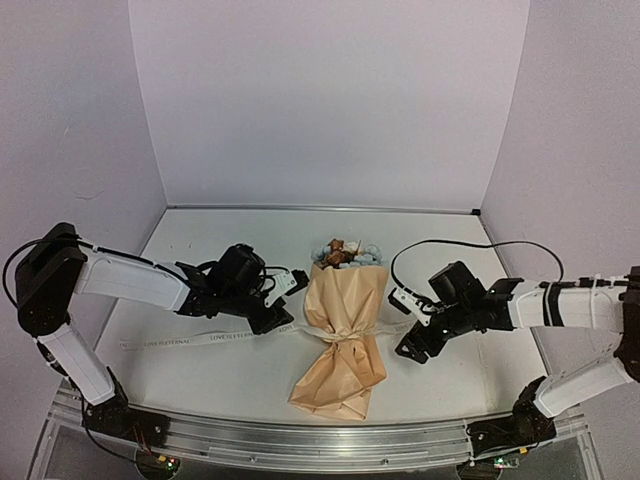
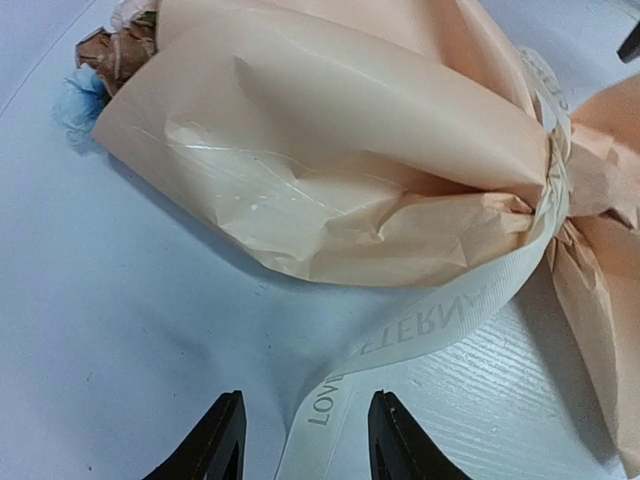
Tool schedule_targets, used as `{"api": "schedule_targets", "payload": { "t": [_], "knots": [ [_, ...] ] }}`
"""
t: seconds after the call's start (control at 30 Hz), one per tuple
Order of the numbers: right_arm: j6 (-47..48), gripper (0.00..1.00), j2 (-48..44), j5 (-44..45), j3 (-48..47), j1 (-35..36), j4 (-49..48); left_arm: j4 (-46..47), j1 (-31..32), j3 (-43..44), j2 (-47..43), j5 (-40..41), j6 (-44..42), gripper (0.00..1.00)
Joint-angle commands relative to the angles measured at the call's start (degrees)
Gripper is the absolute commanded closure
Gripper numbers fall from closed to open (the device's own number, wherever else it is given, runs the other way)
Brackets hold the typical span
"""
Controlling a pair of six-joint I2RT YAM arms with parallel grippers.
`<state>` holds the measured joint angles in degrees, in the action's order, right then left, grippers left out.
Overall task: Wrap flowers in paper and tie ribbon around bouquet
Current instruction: Pick up the half-tied ribbon from the folded bouquet.
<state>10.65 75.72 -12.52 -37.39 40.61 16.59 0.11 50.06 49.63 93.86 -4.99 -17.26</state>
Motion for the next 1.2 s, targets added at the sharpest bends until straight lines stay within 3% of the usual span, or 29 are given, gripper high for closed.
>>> {"api": "schedule_targets", "payload": {
  "t": [0.0, 0.57, 1.17],
  "knots": [
    [9.59, 0.20, 6.01, -4.74, -1.91, -1.14, -7.09, 0.50, -0.05, 3.47, 1.91, -6.28, -7.68, 0.55],
    [9.78, 0.19, 19.17, -1.99, -5.74, -1.30, -20.30, 0.84, -0.23, 7.00, 10.05, -9.99, -10.88, 0.53],
    [5.98, 0.32, 23.68, 0.66, -7.69, -1.32, -24.40, 0.47, -0.23, 6.65, 11.32, -12.23, -10.89, 0.53]
  ]
}}
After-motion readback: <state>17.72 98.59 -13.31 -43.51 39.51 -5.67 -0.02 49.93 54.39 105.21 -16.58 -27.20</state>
